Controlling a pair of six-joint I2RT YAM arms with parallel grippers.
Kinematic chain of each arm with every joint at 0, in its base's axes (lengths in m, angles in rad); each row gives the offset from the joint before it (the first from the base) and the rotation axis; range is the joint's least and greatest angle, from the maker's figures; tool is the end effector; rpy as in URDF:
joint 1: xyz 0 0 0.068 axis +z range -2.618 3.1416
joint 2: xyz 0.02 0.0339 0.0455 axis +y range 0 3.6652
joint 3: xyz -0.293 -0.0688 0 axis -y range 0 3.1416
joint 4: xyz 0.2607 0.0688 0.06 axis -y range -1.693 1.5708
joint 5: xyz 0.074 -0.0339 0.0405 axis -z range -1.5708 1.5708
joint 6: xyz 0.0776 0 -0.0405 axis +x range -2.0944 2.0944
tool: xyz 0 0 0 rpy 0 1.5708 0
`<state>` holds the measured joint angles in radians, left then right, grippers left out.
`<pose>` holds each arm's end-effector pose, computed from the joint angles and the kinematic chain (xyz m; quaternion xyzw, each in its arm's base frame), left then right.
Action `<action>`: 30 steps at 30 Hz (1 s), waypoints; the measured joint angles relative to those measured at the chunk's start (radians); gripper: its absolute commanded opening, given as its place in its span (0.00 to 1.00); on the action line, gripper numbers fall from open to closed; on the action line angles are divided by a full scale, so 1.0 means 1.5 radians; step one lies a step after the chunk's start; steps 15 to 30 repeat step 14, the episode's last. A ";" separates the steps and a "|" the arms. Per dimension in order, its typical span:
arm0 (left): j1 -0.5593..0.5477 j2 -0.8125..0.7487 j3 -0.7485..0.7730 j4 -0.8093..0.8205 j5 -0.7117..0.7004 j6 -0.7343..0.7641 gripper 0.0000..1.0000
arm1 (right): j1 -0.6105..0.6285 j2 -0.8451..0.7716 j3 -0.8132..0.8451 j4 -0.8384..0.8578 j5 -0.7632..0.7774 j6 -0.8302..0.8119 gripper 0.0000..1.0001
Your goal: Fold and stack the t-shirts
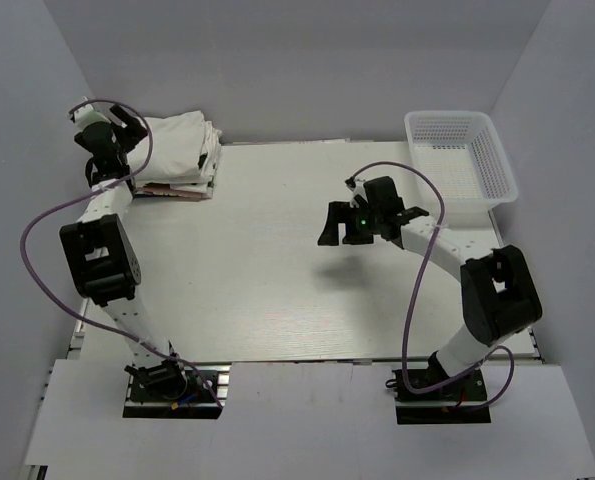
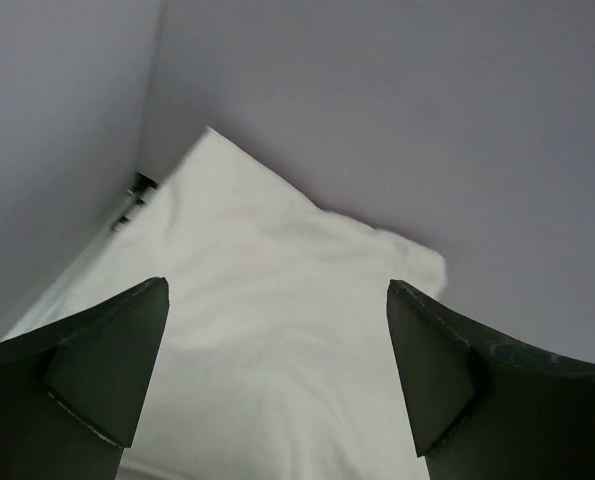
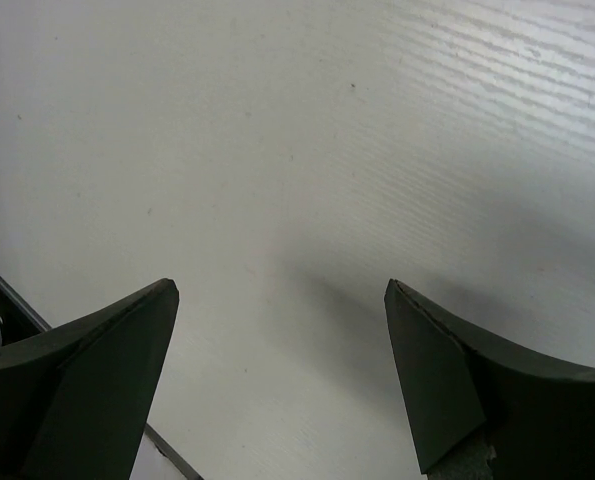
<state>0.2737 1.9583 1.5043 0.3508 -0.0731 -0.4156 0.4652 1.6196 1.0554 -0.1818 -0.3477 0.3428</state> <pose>0.5202 0.1519 0.3088 -0.2738 0.6902 -0.0204 0.6695 0.3408 0.2006 0.2177 -0.1244 0.8964 0.3009 0.3007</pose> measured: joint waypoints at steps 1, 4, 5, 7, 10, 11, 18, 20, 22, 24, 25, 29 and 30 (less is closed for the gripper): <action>-0.005 -0.022 -0.016 -0.010 0.019 -0.003 0.99 | 0.000 -0.009 -0.009 0.002 0.002 0.003 0.90; -0.027 -0.095 -0.054 -0.069 0.071 -0.011 0.99 | 0.000 -0.047 -0.046 0.021 0.006 0.015 0.90; -0.038 -0.123 -0.065 -0.095 0.083 -0.013 0.99 | 0.000 -0.061 -0.058 0.032 0.006 0.021 0.90; -0.066 -0.205 -0.118 -0.149 0.104 -0.023 0.99 | 0.000 -0.089 -0.082 0.049 0.006 0.034 0.90; -0.112 -0.410 -0.281 -0.209 0.149 -0.047 0.99 | 0.000 -0.135 -0.123 0.083 0.006 0.054 0.90; -0.124 -0.477 -0.327 -0.228 0.163 -0.056 0.99 | 0.000 -0.150 -0.136 0.092 0.006 0.062 0.90; -0.143 -0.668 -0.446 -0.258 0.172 -0.091 0.99 | 0.000 -0.207 -0.186 0.122 0.010 0.076 0.90; -0.143 -0.668 -0.446 -0.258 0.172 -0.091 0.99 | 0.000 -0.207 -0.186 0.122 0.010 0.076 0.90; -0.143 -0.668 -0.446 -0.258 0.172 -0.091 0.99 | 0.000 -0.207 -0.186 0.122 0.010 0.076 0.90; -0.143 -0.668 -0.446 -0.258 0.172 -0.091 0.99 | 0.000 -0.207 -0.186 0.122 0.010 0.076 0.90; -0.143 -0.668 -0.446 -0.258 0.172 -0.091 0.99 | 0.000 -0.207 -0.186 0.122 0.010 0.076 0.90; -0.143 -0.668 -0.446 -0.258 0.172 -0.091 0.99 | 0.000 -0.207 -0.186 0.122 0.010 0.076 0.90; -0.143 -0.668 -0.446 -0.258 0.172 -0.091 0.99 | 0.000 -0.207 -0.186 0.122 0.010 0.076 0.90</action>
